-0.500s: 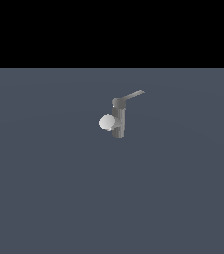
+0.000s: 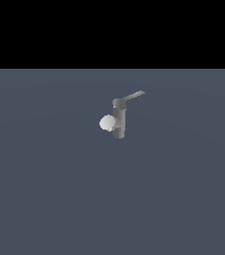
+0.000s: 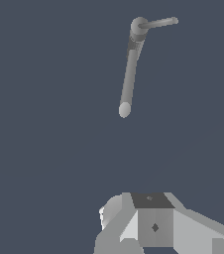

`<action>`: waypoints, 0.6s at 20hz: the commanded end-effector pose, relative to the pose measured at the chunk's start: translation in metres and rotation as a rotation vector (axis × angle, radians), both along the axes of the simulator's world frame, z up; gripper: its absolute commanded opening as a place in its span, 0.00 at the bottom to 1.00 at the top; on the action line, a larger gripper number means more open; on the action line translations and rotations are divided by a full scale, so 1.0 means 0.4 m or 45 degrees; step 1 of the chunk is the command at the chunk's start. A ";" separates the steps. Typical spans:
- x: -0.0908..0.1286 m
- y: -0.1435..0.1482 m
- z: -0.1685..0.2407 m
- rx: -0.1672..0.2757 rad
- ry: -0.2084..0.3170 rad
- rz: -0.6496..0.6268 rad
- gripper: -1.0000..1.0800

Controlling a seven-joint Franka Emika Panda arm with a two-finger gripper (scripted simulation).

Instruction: Turn on the faucet by rotating a designated handle.

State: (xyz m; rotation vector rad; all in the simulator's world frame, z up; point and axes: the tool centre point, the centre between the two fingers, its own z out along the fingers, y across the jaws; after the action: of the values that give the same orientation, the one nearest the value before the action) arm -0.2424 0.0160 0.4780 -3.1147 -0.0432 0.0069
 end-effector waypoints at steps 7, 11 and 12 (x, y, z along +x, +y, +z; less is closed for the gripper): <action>0.066 0.038 -0.052 0.000 0.003 -0.150 0.00; 0.118 0.060 -0.090 0.000 0.004 -0.261 0.00; 0.133 0.066 -0.101 0.000 0.005 -0.292 0.00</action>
State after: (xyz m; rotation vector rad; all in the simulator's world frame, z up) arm -0.1977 0.0389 0.4441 -3.1046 0.2587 0.0073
